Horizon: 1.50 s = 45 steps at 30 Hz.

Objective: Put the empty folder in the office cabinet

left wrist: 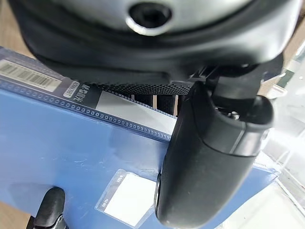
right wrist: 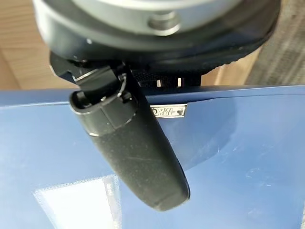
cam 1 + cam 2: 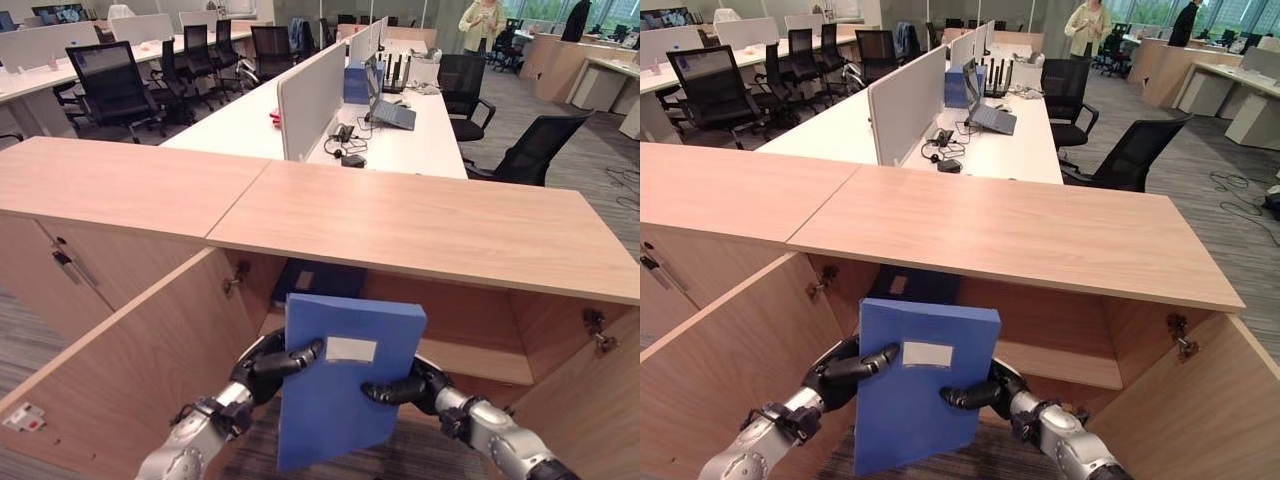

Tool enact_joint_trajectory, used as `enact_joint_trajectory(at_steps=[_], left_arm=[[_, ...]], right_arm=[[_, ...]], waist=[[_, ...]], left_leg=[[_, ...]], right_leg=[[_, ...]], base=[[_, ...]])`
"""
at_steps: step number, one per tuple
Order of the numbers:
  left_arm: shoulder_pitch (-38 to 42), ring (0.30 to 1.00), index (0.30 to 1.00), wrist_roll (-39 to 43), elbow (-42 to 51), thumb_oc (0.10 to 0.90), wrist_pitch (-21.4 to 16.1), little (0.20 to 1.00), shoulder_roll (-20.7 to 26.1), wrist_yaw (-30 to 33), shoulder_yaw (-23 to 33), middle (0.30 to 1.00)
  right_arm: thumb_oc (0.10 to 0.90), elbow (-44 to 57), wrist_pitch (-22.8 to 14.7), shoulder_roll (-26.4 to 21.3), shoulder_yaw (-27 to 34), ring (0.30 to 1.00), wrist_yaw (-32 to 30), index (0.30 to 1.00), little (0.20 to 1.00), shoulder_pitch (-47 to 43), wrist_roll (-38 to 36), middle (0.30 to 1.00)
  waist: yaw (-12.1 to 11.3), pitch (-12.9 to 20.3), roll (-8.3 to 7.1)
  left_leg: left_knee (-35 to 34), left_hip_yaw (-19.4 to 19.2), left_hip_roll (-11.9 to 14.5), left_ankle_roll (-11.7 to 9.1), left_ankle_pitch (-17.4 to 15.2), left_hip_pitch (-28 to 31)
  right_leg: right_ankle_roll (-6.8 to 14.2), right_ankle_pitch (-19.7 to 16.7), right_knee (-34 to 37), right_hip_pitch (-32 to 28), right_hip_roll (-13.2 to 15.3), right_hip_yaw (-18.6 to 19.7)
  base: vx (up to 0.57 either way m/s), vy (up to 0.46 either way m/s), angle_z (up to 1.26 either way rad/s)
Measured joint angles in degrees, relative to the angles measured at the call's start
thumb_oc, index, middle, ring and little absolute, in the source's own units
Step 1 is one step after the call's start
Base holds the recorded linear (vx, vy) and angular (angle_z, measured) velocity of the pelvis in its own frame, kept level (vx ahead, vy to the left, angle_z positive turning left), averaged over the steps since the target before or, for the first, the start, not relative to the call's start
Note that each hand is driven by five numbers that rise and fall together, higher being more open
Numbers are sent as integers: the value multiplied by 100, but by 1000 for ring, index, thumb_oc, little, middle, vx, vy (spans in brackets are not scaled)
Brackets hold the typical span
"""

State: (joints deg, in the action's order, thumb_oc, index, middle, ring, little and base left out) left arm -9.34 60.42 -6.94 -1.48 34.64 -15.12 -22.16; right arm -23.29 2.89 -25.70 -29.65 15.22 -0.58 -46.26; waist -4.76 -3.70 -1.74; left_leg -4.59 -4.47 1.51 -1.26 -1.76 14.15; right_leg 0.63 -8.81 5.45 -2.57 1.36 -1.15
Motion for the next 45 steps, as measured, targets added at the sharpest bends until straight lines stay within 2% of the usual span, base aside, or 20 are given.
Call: enact_joint_trajectory(at_steps=[3, 4, 5, 6, 10, 14, 17, 18, 23, 29, 33, 37, 40, 41, 42, 45], left_arm=[[-139, 300, 300, 2, -126, 400, 42, 300, -40, -56, 121, 300], [-171, 498, 498, -7, -144, 532, 78, 498, -48, -79, 169, 498], [-231, 580, 580, -2, -168, 587, 119, 580, -60, -81, 247, 580], [-298, 900, 900, -6, -192, 800, 144, 900, -105, -97, 351, 900], [-359, 900, 900, -116, -514, 800, 112, 900, -608, -101, 770, 900], [-254, 900, 900, -234, -479, 800, -8, 900, -1099, -150, 1248, 900], [-115, 900, 900, -231, -469, 800, -68, 900, -1534, -208, 1555, 900], [-75, 900, 900, -227, -474, 800, -91, 900, -1773, -290, 1745, 900], [171, 900, 900, -219, -677, 800, -11, 900, -2653, -495, 2330, 900], [238, 900, 900, -226, -1262, 800, 62, 900, -2890, -524, 2531, 900], [187, 900, 900, -233, -1672, 800, 140, 900, -2973, -292, 2706, 900], [150, 900, 900, -337, -2135, 800, 159, 900, -2990, -154, 2887, 900], [-58, 900, 900, -809, -2522, 800, 262, 900, -2924, -57, 2883, 900], [-272, 900, 900, -1021, -2689, 800, 373, 900, -2936, 24, 2816, 900], [-362, 900, 900, -1157, -2801, 800, 411, 900, -2911, 12, 2750, 900], [-550, 900, 900, -1427, -3362, 800, 454, 900, -2915, 87, 2697, 900]], right_arm=[[400, -1, 9, 240, 153, 300, -1, 300, 300, 299, -179, 300], [400, 0, 21, 325, 221, 300, -1, 300, 300, 388, -226, 300], [400, -1, 36, 493, 364, 300, -2, 300, 300, 527, -322, 300], [400, 1, 58, 597, 447, 300, -2, 300, 300, 592, -381, 300], [400, 5, 149, 1230, 916, 300, -78, 300, 300, 914, -839, 300], [400, 1, 401, 1718, 1344, 300, -190, 300, 300, 1239, -1251, 300], [400, 0, 524, 1965, 1536, 300, -305, 300, 300, 1415, -1571, 300], [400, 0, 584, 2091, 1763, 300, -309, 300, 300, 1433, -1615, 300], [400, -5, 715, 2448, 2350, 300, -324, 300, 300, 1437, -1638, 300], [400, -73, 719, 2507, 2689, 300, -326, 300, 300, 1427, -1638, 300], [400, -199, 721, 2557, 2780, 300, -421, 300, 300, 1416, -1638, 300], [400, -458, 709, 2690, 3212, 300, -577, 300, 300, 1310, -1631, 300], [400, -858, 557, 2969, 3961, 300, -618, 300, 300, 1046, -1745, 300], [400, -880, 351, 2992, 4269, 300, -800, 300, 300, 861, -1809, 300], [400, -912, 305, 2946, 4566, 300, -744, 300, 300, 804, -1810, 300], [400, -1095, 31, 2930, 5047, 300, -709, 300, 300, 543, -1755, 300]], waist=[[8, 63, 8], [11, 81, 7], [8, 103, 3], [18, 118, 2], [30, 179, 10], [21, 204, 30], [46, 218, 55], [100, 225, 64], [159, 364, 83], [168, 417, 107], [162, 418, 99], [175, 417, 80], [300, 418, 96], [335, 409, 110], [378, 408, 101], [470, 403, 65]], left_leg=[[-1, -1, -2, -8, -12, -1], [-1, 0, 0, -3, -33, -1], [-2, -2, -1, -3, -34, -2], [-2, -3, -2, -1, -35, 0], [-2, -6, -12, 3, -39, -12], [-1, 3, -17, 7, -38, -24], [-1, 1, -19, 12, -39, -38], [-1, 2, -19, 13, -39, -43], [0, 4, -15, 15, -31, -122], [-1, 0, 2, 14, -28, -120], [-2, 3, 8, 7, -27, -143], [-2, 4, 8, 7, -6, -205], [-1, 3, 11, 10, -9, -210], [-1, -7, 3, 18, -15, -220], [0, -9, 7, 17, -14, -219], [0, -10, 17, 15, -16, -218]], right_leg=[[-1, 1, 0, 15, 1, 7], [-1, 1, 0, 15, 0, 6], [0, 2, 0, 16, 0, 7], [0, 2, 0, 17, 2, 10], [2, 4, 0, 32, 13, 9], [2, 3, 0, 41, 21, 1], [4, 4, 0, 50, 22, 1], [5, 5, -1, 54, 23, 1], [9, 2, 0, 123, 18, 0], [6, 6, 0, 143, 2, 1], [7, 5, 0, 162, 0, -1], [15, 0, 0, 209, 2, -6], [14, 0, 0, 219, 3, -23], [14, 0, 0, 239, 9, -11], [15, -1, 0, 239, 6, -10], [8, 10, 0, 243, -4, -15]], base=[[11, 5, -1], [0, 0, 0], [0, 0, 0], [33, 26, -1], [0, 0, 0], [10, 6, 0], [0, 0, 0], [0, 0, 0], [0, 0, 0], [0, 0, 0], [0, 0, 0], [12, 0, 1], [-5, -7, -1], [16, -14, -4], [0, 0, 0], [12, -8, -1]])
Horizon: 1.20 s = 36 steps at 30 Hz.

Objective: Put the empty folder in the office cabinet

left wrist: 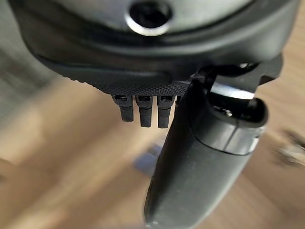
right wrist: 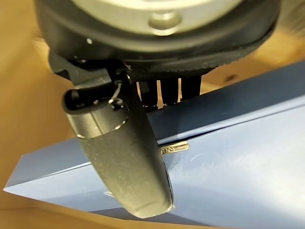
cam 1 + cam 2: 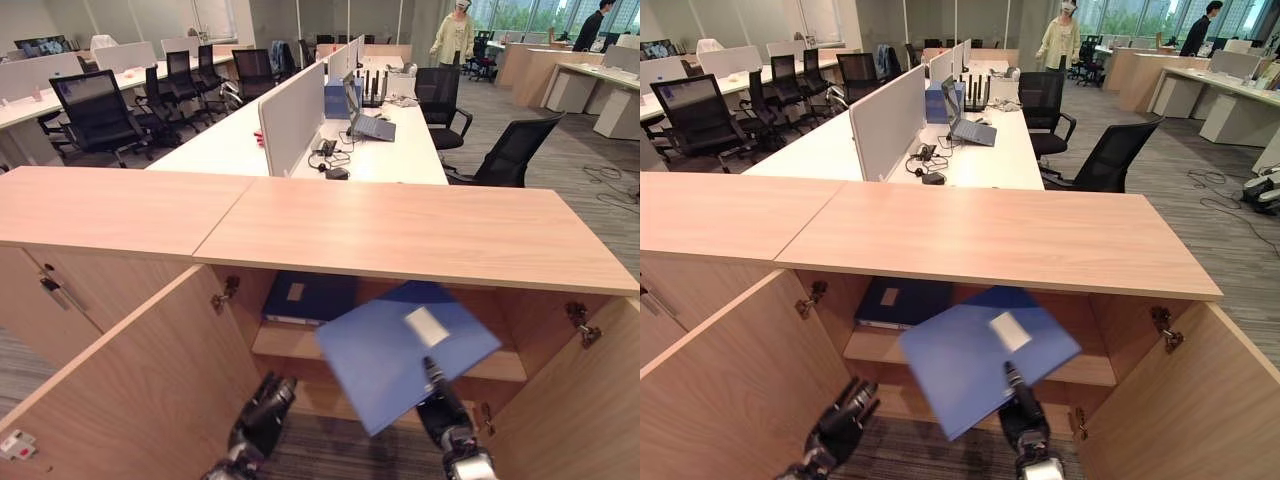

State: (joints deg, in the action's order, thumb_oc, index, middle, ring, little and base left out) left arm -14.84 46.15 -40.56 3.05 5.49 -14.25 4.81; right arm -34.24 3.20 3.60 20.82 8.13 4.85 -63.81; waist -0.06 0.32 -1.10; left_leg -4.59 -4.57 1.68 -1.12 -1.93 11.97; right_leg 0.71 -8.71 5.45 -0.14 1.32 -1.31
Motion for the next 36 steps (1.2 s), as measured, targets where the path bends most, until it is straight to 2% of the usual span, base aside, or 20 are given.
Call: enact_joint_trajectory(at_steps=[5, 9, 15, 20, 22, 25, 28, 34, 35, 36], left_arm=[[-5, 900, 900, -276, -230, 800, 19, 900, 31, 25, 24, 900], [78, 900, 900, -509, -313, 800, -96, 900, 34, 24, 92, 900], [77, 900, 900, -718, -396, 800, -100, 900, 29, 39, 38, 900], [71, 900, 900, -833, -404, 800, -100, 900, -72, 111, -149, 900], [98, 900, 900, -833, -447, 800, -101, 900, -72, 115, -196, 900], [177, 900, 900, -834, -451, 800, -100, 900, -74, 135, -309, 900], [193, 900, 900, -832, -452, 800, -93, 900, -106, 146, -302, 900], [250, 900, 900, -827, -462, 800, -84, 900, -134, 142, -206, 900], [293, 900, 900, -825, -493, 800, -83, 900, -136, 133, -162, 900], [349, 900, 900, -821, -545, 800, -86, 900, -124, 169, -13, 900]], right_arm=[[400, -586, -29, -319, 154, 300, 1, 300, 300, -9, 610, 300], [400, -877, -13, -290, 62, 300, -118, 300, 300, 29, 963, 300], [400, -461, -40, -169, -98, 300, -380, 300, 300, -109, 965, 300], [400, 297, -283, -169, -378, 300, -675, 300, 300, -870, 948, 300], [400, 316, -426, -197, -477, 300, -779, 300, 300, -1239, 926, 300], [400, 311, -572, -229, -471, 300, -1119, 300, 300, -1779, 904, 300], [400, 307, -720, -241, -421, 300, -1319, 300, 300, -1908, 859, 300], [400, 308, -861, -417, -363, 300, -1477, 300, 300, -1968, 856, 300], [400, 297, -871, -426, -342, 300, -1477, 300, 300, -1971, 856, 300], [400, 291, -900, -405, -265, 300, -1497, 300, 300, -1997, 854, 300]], waist=[[-6, -11, 3], [-6, -19, 92], [-17, -34, 174], [-46, -134, 336], [-31, -165, 361], [-139, -298, 385], [-170, -375, 423], [-153, -586, 524], [-182, -611, 510], [-267, -696, 418]], left_leg=[[-1, 0, 7, -5, -20, 6], [-21, -10, 12, 40, -61, -5], [-24, -12, 41, 54, -52, -162], [0, 23, 40, -20, 16, -148], [1, 36, 35, -25, 17, -170], [1, 77, 43, -31, 32, -307], [2, 233, 48, -49, 64, -483], [16, 250, 182, -85, 65, -519], [63, 196, 181, -111, 42, -515], [326, 188, 159, -133, -21, -568]], right_leg=[[1, 2, 0, -6, -10, 8], [4, 4, 2, 6, -11, 10], [14, 4, 0, 91, -13, -58], [29, -29, 2, 103, -19, -76], [23, -26, 2, 121, -22, -76], [3, -15, 1, 232, -11, -113], [-4, -20, 1, 346, 1, -245], [-75, 56, 0, 355, -109, -295], [-95, 88, 2, 339, -107, -270], [-133, 85, 2, 309, -106, -219]], base=[[13, -14, -1], [15, -35, -1], [26, -38, 1], [16, -49, 2], [-15, -72, 3], [2, -91, 7], [37, -97, 24], [80, -114, 5], [20, -79, -15], [20, -78, -14]])
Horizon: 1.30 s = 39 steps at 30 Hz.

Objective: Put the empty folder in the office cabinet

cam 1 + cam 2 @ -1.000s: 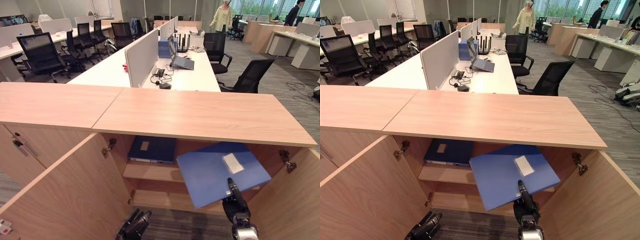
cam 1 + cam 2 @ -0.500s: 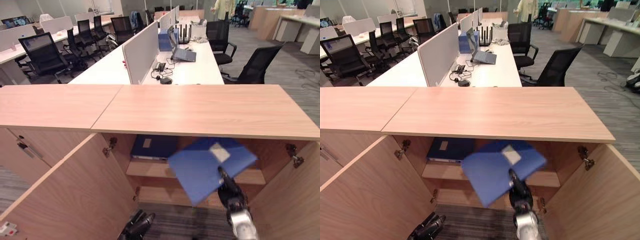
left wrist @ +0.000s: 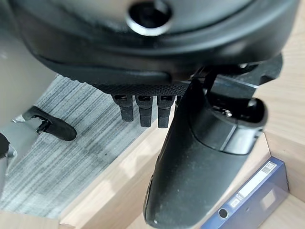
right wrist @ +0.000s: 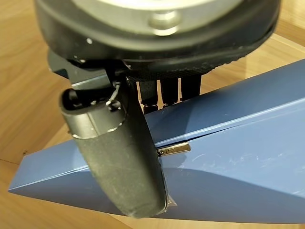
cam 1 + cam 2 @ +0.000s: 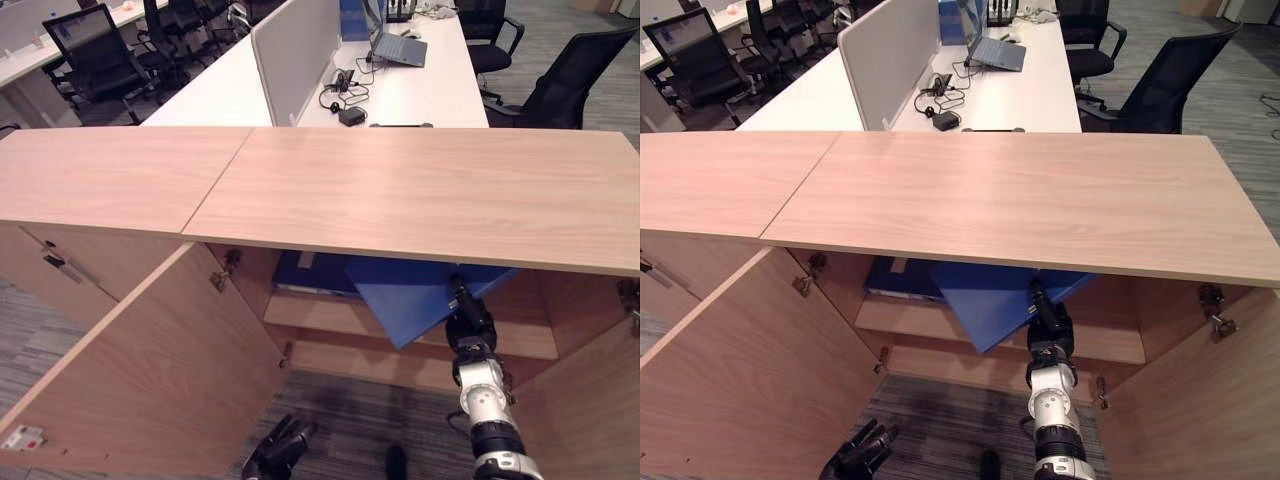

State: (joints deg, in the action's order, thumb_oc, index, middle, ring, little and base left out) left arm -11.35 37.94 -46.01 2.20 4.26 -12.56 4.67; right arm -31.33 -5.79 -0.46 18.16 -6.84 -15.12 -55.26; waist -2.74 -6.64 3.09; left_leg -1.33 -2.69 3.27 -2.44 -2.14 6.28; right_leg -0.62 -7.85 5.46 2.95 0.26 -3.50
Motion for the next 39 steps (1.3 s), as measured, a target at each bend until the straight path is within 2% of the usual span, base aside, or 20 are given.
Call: enact_joint_trajectory(at_steps=[3, 4, 5, 6, 7, 8, 9, 10, 11, 12, 13, 16, 18, 19, 20, 22, 23, 27, 32, 39], left_arm=[[246, 900, 900, 9, -134, 800, -4, 900, 76, 59, 55, 900], [264, 900, 900, 14, -179, 800, -17, 900, 136, 53, 71, 900], [321, 900, 900, 12, -175, 800, -46, 900, 160, 48, 56, 900], [315, 900, 900, 8, -198, 800, -63, 900, 166, 66, 63, 900], [274, 900, 900, -7, -247, 800, -51, 900, 148, 66, 40, 900], [306, 900, 900, -6, -255, 800, -25, 900, 83, 61, -22, 900], [259, 900, 900, -8, -172, 800, -6, 900, -50, 27, -32, 900], [215, 900, 900, -5, -10, 800, 1, 900, 86, 24, -56, 900], [165, 900, 900, -4, 84, 800, -2, 900, 181, 29, -23, 900], [64, 900, 900, -4, 48, 800, 25, 900, 157, 31, 12, 900], [-11, 900, 900, -8, -55, 800, 60, 900, 135, 34, 9, 900], [-6, 900, 900, -10, -218, 800, 112, 900, 103, 60, 46, 900], [12, 900, 900, -11, -319, 800, 113, 900, 70, 57, 75, 900], [-9, 900, 900, -11, -316, 800, 113, 900, 44, 53, 81, 900], [-56, 900, 900, -11, -306, 800, 118, 900, -60, 59, 104, 900], [-64, 900, 900, -15, -283, 800, 114, 900, -63, 71, 122, 900], [-40, 900, 900, -15, -265, 800, 105, 900, -64, 74, 111, 900], [248, 900, 900, -9, -23, 800, 31, 900, 5, 94, -20, 900], [641, 900, 900, -5, 2, 800, -3, 900, 96, 107, -57, 900], [714, 900, 900, -2, 108, 800, 21, 900, 200, 330, -233, 900]], right_arm=[[400, -30, -13, 11, 259, 300, -74, 300, 300, -89, 2, 300], [400, -27, -102, -19, 339, 300, -119, 300, 300, -149, 1, 300], [400, -26, -142, -41, 358, 300, -127, 300, 300, -168, -2, 300], [400, -11, -168, -55, 381, 300, -130, 300, 300, -263, -1, 300], [400, -10, -195, -86, 413, 300, -142, 300, 300, -363, 2, 300], [400, -1, -227, -194, 427, 300, -161, 300, 300, -391, 1, 300], [400, -13, -260, -346, 491, 300, -191, 300, 300, -520, 3, 300], [400, -49, -298, -273, 562, 300, -260, 300, 300, -525, 0, 300], [400, -55, -293, -158, 587, 300, -363, 300, 300, -512, 1, 300], [400, -41, -291, -24, 587, 300, -387, 300, 300, -520, 0, 300], [400, 40, -291, 74, 563, 300, -387, 300, 300, -532, -8, 300], [400, 294, -331, 275, 599, 300, -414, 300, 300, -495, -130, 300], [400, 563, -328, 327, 621, 300, -488, 300, 300, -461, -126, 300], [400, 698, -326, 353, 613, 300, -495, 300, 300, -461, -122, 300], [400, 1035, -337, 357, 596, 300, -498, 300, 300, -464, -123, 300], [400, 1190, -369, 417, 588, 300, -547, 300, 300, -501, -128, 300], [400, 1403, -398, 513, 590, 300, -649, 300, 300, -518, -126, 300], [400, 1641, -552, 752, 544, 300, -887, 300, 300, -879, -119, 300], [400, 1641, -669, 743, 496, 300, -1116, 300, 300, -1432, -110, 300], [400, 1642, -897, 413, 517, 300, -1376, 300, 300, -2044, 0, 300]], waist=[[-90, -211, -234], [-97, -314, -326], [-98, -354, -414], [-120, -365, -421], [-78, -393, -349], [-68, -360, -115], [-221, -363, 475], [-388, -449, 225], [-350, -541, -18], [-275, -536, -20], [-380, -509, 12], [-305, -512, 24], [-311, -497, 76], [-321, -472, 124], [-346, -452, 273], [-343, -446, 262], [-330, -446, 254], [-318, -494, 213], [-359, -801, 115], [-353, -1487, 281]], left_leg=[[1020, 16, -133, -59, -68, -384], [1924, 18, -259, -59, -141, -838], [2086, 110, -318, -61, -166, -1008], [1532, 289, -564, 23, -228, -1041], [950, 317, -744, 62, -179, -1108], [545, 501, -625, 112, -183, -1091], [287, 437, -119, 41, 51, -1136], [531, 265, -228, -14, 306, -1139], [806, 185, -356, 11, 278, -1126], [1038, 224, -342, 12, 189, -1267], [769, 313, -366, 58, 199, -1240], [82, 337, -524, 93, 373, -1237], [-96, 325, -501, 93, 534, -1222], [-105, 311, -460, 84, 538, -1224], [-89, 258, -385, 171, 798, -1243], [-106, 54, -466, 335, 852, -1245], [-115, -44, -609, 433, 891, -1282], [130, -20, -904, 434, 893, -1718], [360, -16, -917, 431, 858, -1952], [695, -43, -816, 444, 668, -2597]], right_leg=[[-64, 60, 0, -137, 142, 43], [-121, 44, 0, -219, 230, 181], [-122, 44, -4, -196, 316, 171], [-109, 72, -6, -135, 423, 296], [21, 162, 7, -89, 443, 343], [68, 228, -105, -53, 269, 356], [-206, 603, -1487, 385, -228, 91], [-206, 1622, -2667, 692, -32, 28], [-259, 1960, -3048, 782, 89, 143], [-185, 1814, -2742, 651, 3, 200], [-254, 1620, -2284, 503, -69, 375], [-268, 1204, -1348, 29, -75, 495], [-249, 1181, -1120, -200, -89, 545], [-212, 1209, -1116, -195, -117, 605], [-107, 1299, -1176, -136, -177, 739], [47, 1442, -1265, -93, -37, 791], [155, 1501, -1261, 3, 149, 797], [488, 1349, -945, 162, 498, 867], [503, 1295, -910, 311, 506, 889], [438, 1539, -1831, 1312, 375, 1049]], base=[[75, -11, -7], [147, 3, -1], [168, 39, -19], [97, 29, -41], [136, 37, -42], [134, 37, -55], [131, 37, -70], [240, 70, -62], [206, 85, -27], [293, 138, -38], [143, 92, -57], [149, 107, -32], [100, 114, -20], [44, 110, -52], [-11, 67, -56], [-26, 76, -45], [-81, 74, -21], [-133, 82, -9], [-88, 30, -4], [-66, 7, -11]])
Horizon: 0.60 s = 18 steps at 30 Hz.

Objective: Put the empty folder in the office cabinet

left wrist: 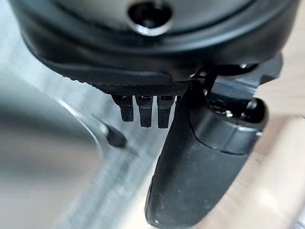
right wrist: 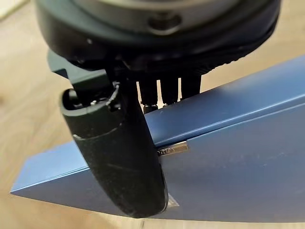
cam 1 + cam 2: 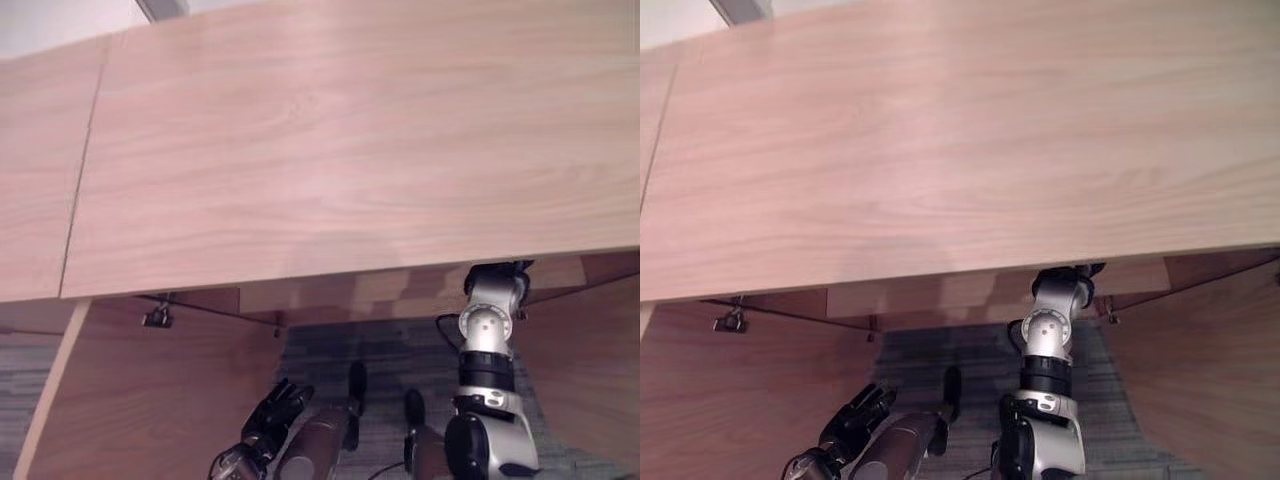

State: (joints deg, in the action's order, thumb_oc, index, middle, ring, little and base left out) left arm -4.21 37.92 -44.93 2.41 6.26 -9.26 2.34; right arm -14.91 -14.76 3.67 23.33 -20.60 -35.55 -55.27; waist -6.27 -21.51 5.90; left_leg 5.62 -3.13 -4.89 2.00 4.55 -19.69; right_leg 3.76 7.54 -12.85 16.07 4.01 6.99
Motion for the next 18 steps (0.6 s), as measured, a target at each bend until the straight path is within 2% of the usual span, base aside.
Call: enact_joint_trajectory(at_steps=[4, 11, 18], left_arm=[[81, 900, 900, -4, 25, 800, 5, 900, 121, 30, -67, 900], [136, 900, 900, -7, 219, 800, -32, 900, 346, 154, -119, 900], [149, 900, 900, -6, 241, 800, -114, 900, 440, 259, -187, 900]], right_arm=[[400, -1, 5, 26, 1, 300, -275, 300, 300, -68, 112, 300], [400, 174, 1, 56, -181, 300, -450, 300, 300, -177, 347, 300], [400, 841, -39, 29, -503, 300, -587, 300, 300, -203, 588, 300]], waist=[[10, -361, 25], [154, -833, -55], [184, -921, -77]], left_leg=[[222, -55, -18, 12, -14, -234], [660, -149, 20, 25, -73, -743], [1124, -307, 198, 104, -176, -1260]], right_leg=[[31, 107, -436, 323, 8, 41], [-34, 244, -1173, 977, -41, 68], [-101, 252, -1656, 1585, -97, 24]], base=[[-64, -21, -4], [-66, -28, -2], [-48, -46, -16]])
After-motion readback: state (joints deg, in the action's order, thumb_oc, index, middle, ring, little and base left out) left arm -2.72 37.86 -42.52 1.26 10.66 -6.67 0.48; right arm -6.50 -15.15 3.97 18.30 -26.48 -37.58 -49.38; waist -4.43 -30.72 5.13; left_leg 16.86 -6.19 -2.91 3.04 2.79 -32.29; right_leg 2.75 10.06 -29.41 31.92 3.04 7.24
